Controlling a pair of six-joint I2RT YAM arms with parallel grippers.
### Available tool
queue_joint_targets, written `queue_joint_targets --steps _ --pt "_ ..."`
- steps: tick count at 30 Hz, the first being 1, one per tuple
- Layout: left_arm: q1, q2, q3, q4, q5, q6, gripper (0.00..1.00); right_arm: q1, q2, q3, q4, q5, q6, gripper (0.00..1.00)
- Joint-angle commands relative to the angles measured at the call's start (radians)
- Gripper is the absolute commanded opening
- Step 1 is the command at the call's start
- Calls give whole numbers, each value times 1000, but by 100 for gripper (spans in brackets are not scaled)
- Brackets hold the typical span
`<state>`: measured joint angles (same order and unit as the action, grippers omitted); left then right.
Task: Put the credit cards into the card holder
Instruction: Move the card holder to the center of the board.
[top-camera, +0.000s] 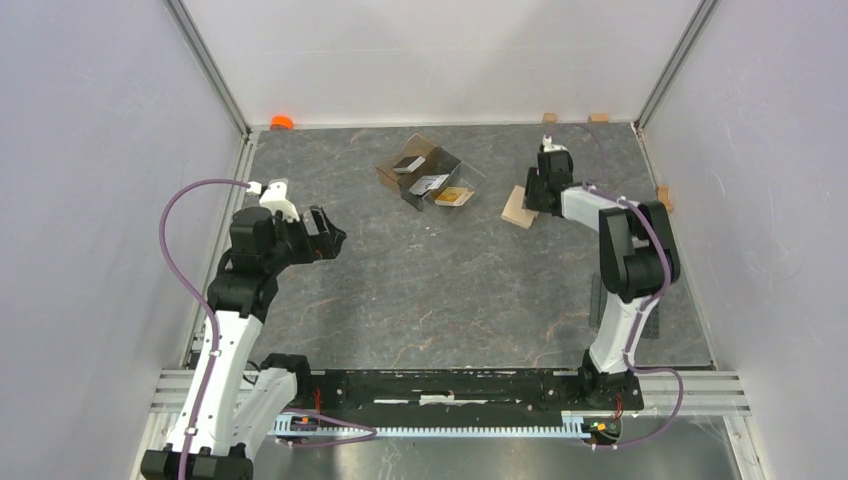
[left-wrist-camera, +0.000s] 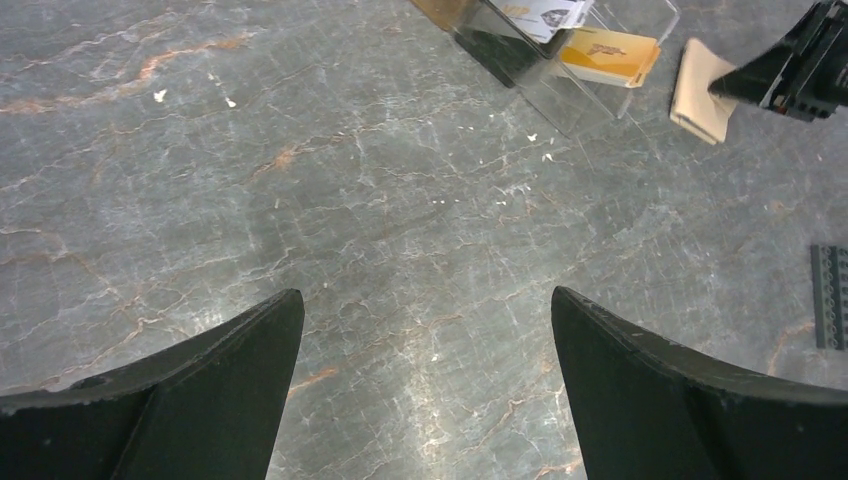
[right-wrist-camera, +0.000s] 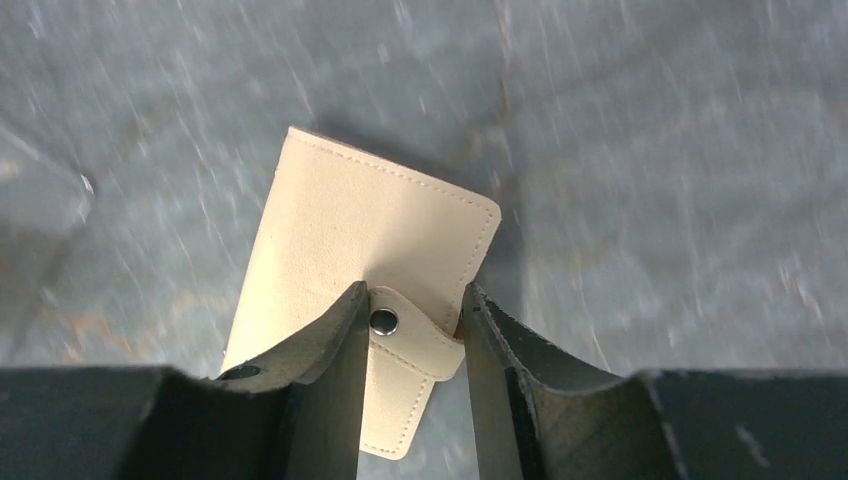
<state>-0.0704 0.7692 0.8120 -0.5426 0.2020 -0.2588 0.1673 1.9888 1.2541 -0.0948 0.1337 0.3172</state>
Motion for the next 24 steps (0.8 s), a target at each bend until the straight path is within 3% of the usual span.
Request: queue_joint_targets --steps 1,7,16,24 --pt "-31 -7 0 50 55 26 100 1 -142 -212 -69 -10 0 34" --pt "-140 5 -8 70 91 -99 100 40 -368 -469 -18 -79 18 25" --pt "-525 -11 -207 320 -75 -426 100 176 -625 -764 40 -174 83 13" --pt "-837 252 -333 662 -199 -635 100 317 -818 -922 167 -198 260 0"
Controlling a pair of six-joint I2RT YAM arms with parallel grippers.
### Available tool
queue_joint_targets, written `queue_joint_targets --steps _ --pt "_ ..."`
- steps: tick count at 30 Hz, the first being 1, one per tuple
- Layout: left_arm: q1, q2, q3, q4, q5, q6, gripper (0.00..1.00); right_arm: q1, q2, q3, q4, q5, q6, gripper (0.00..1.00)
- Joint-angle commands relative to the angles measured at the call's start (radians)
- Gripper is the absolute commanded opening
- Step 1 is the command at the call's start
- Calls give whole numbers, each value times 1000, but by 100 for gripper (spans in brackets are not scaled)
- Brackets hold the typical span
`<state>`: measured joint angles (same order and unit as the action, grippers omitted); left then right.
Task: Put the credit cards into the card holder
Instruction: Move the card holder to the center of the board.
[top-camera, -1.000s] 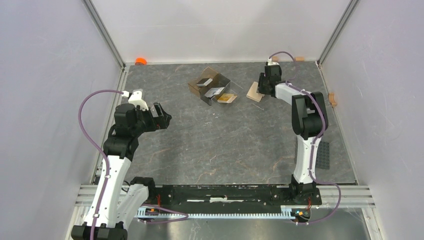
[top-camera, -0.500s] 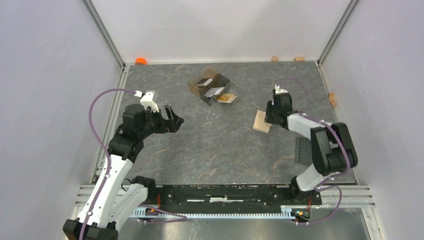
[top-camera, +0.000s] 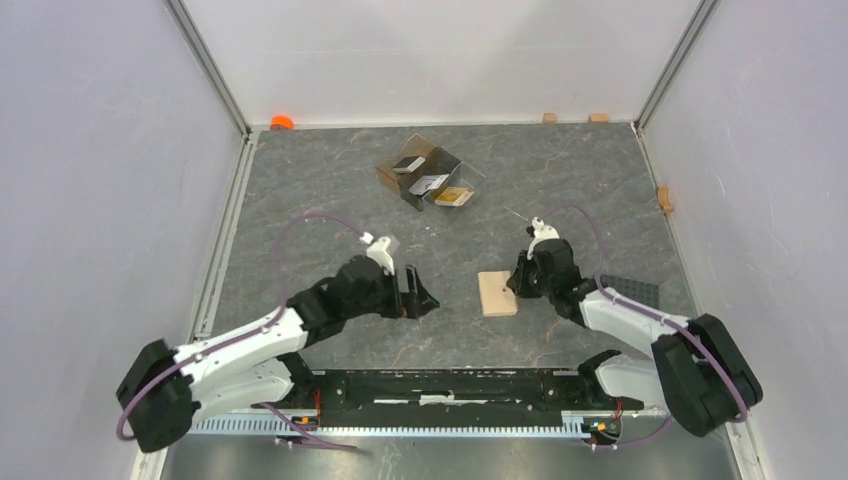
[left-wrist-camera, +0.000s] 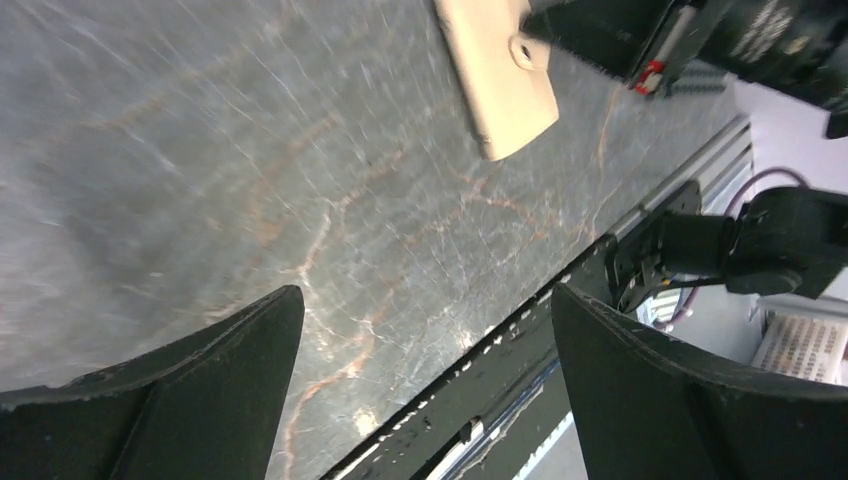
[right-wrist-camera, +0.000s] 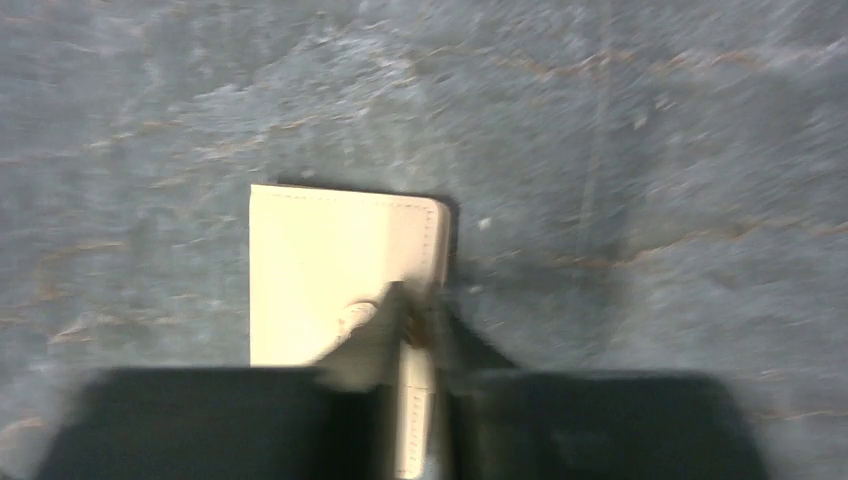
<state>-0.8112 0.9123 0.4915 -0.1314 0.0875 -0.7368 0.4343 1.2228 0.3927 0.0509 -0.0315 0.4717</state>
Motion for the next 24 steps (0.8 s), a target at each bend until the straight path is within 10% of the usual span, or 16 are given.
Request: queue_joint_targets --steps 1,24 --pt "-116 149 -9 279 -110 -168 99 63 -62 -73 40 -35 126 0" --pt "-190 670 4 620 -93 -345 58 197 -157 -265 260 -84 305 0"
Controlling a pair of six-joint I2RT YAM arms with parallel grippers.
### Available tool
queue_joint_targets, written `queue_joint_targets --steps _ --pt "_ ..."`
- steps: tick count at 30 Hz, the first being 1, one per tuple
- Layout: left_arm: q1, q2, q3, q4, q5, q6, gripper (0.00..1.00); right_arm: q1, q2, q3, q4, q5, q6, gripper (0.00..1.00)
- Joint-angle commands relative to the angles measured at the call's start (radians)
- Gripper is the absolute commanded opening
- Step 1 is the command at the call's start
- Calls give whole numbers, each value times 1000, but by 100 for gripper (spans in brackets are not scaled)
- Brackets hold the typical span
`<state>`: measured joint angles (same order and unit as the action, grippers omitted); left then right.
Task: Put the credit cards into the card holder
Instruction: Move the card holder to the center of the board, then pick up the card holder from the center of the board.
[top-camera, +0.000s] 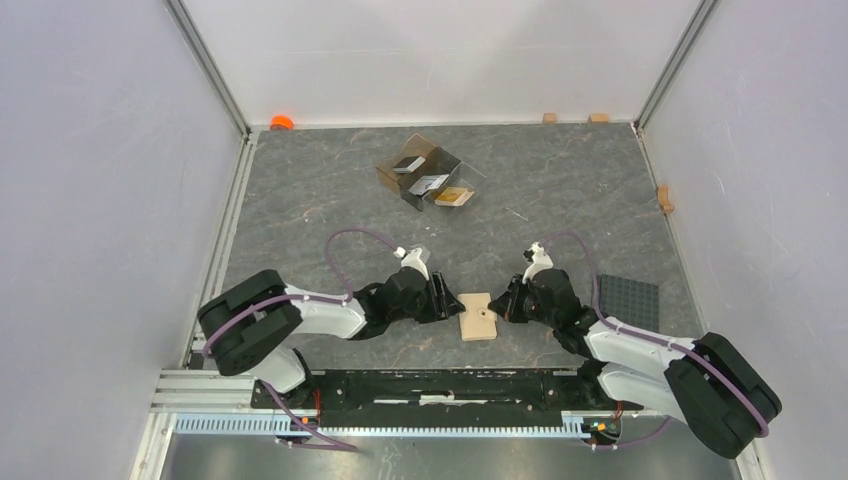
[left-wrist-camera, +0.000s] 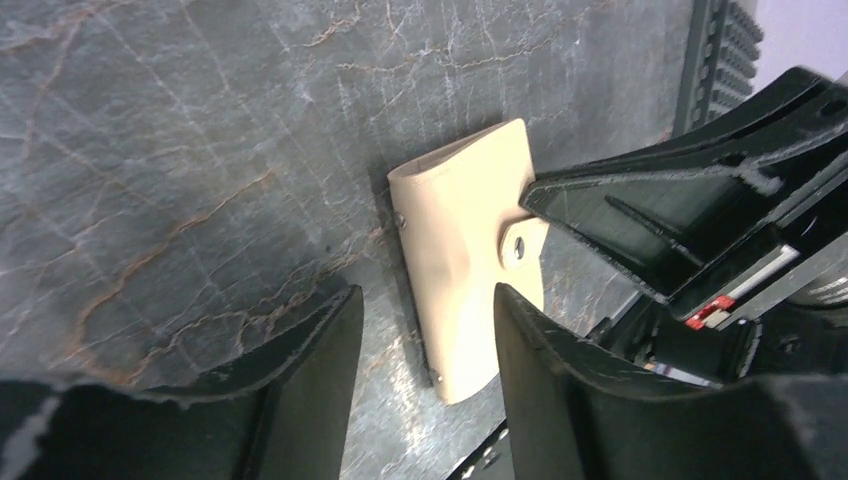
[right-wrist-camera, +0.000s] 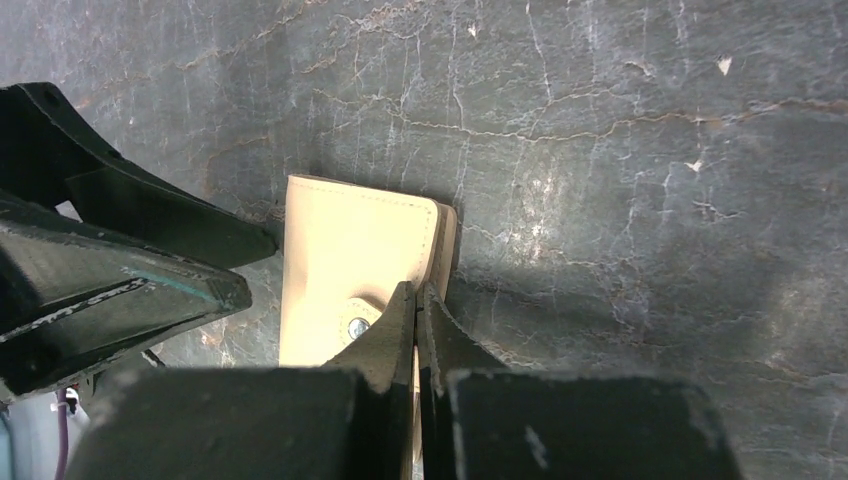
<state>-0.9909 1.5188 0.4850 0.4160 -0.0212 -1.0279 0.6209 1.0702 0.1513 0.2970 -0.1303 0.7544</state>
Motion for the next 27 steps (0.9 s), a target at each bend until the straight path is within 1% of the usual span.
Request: queue_joint_targets --steps 1,4,5,6,9,10,11,12,14,15,17,18,19,20,22,23,25,27 --pt "-15 82 13 89 17 -63 56 13 -3 -26 17 17 25 0" --pt "-40 126 33 120 42 -74 53 20 0 -30 27 22 30 0" --pt "-48 136 37 135 42 -78 49 22 2 -30 30 21 32 0" --pt "-52 147 38 158 45 -83 44 23 4 -33 35 21 34 0" --pt "-55 150 20 223 26 -101 21 26 -3 -33 46 12 30 0" --pt "-55 141 14 226 24 -96 14 26 -14 -29 37 15 17 0" --pt "-55 125 8 223 -8 -83 7 26 -28 -17 13 23 2 0" --pt "-55 104 6 212 -21 -69 3 26 -45 0 -17 38 -21 0" --pt "-53 56 17 150 -32 -14 2 25 -90 53 -120 91 -79 0" --pt "-52 32 33 103 -39 26 2 25 -114 88 -164 115 -116 3" --pt "-46 -26 72 -5 -27 117 2 22 -154 150 -247 151 -188 15" --pt "-38 -45 91 -58 -11 166 2 21 -176 177 -273 151 -231 23" --pt "-26 -71 110 -109 14 213 2 19 -192 206 -294 146 -260 31" --pt "-6 -94 124 -146 75 251 2 17 -211 226 -325 134 -302 36" --pt "34 -137 168 -257 178 328 2 10 -246 269 -369 83 -361 43" --pt "54 -159 196 -318 215 371 2 6 -266 288 -381 41 -393 44" --pt "84 -204 258 -483 305 453 2 0 -294 324 -402 -76 -457 46" --pt "119 -228 334 -640 396 535 2 -2 -312 361 -439 -170 -490 45"
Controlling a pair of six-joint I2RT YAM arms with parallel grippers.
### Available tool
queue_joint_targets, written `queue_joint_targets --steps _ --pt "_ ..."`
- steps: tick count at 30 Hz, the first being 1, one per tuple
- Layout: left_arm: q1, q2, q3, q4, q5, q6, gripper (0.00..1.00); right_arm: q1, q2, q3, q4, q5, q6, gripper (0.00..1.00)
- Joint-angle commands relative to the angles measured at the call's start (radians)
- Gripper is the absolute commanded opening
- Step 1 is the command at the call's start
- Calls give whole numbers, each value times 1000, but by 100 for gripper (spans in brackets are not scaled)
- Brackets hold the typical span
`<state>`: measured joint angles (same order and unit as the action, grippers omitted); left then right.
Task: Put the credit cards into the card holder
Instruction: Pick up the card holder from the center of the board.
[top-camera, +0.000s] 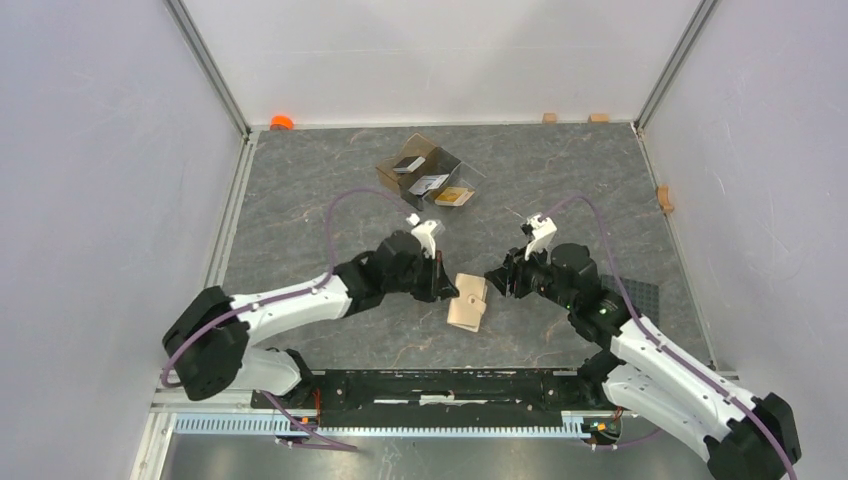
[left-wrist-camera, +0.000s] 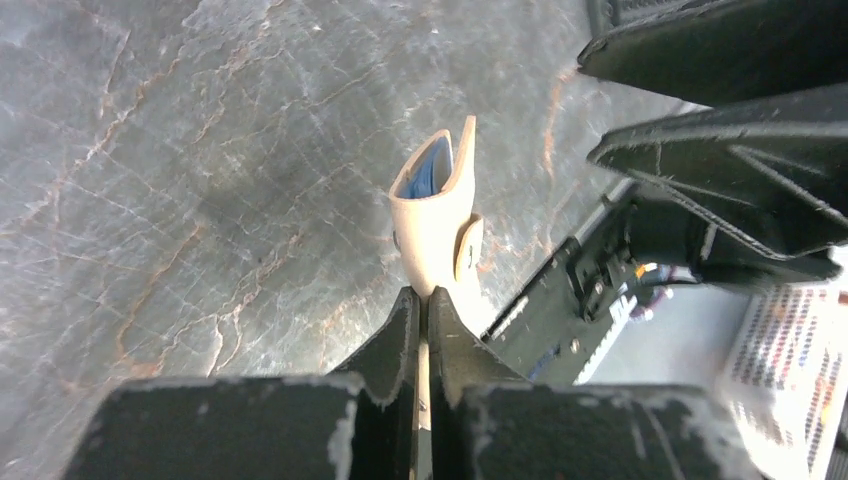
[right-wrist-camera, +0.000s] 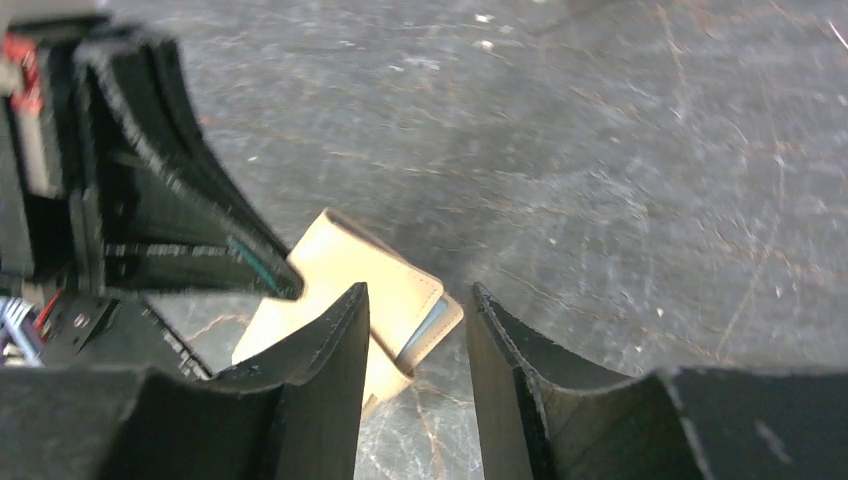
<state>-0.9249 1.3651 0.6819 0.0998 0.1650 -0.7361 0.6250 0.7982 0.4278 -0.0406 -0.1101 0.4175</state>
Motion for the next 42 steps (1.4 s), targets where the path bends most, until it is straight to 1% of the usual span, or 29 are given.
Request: queue_joint_targets --steps 1,3,4,7,9,11,16,21,25,31,34,42 --pt "76 -81 184 -410 252 289 2 -7 -52 100 -116 -238 -162 45" --pt "124 -88 249 -533 318 359 2 -7 -65 123 -129 -349 -177 45" --pt "155 -88 270 -570 378 390 2 -7 -67 133 -130 -421 -177 45" --pt "219 -69 299 -614 554 456 2 -7 -49 145 -107 -572 -142 44" --pt "234 -50 311 -632 645 491 2 -8 -32 155 -108 -624 -135 44" --pt "243 -36 310 -632 708 515 2 -7 -14 160 -110 -655 -135 44" --pt "250 -23 301 -611 821 539 2 -8 55 142 -65 -714 -103 44" --pt "250 -24 281 -561 863 509 2 -1 99 90 48 -768 -34 44" --pt "251 -29 269 -515 894 479 2 10 115 40 178 -801 47 44" --pt "292 -65 232 -405 904 400 2 36 139 1 207 -800 61 44" --pt "311 -71 217 -364 906 370 2 52 132 -17 248 -806 84 44" --pt "313 -61 205 -348 917 351 2 80 150 -47 407 -808 144 43"
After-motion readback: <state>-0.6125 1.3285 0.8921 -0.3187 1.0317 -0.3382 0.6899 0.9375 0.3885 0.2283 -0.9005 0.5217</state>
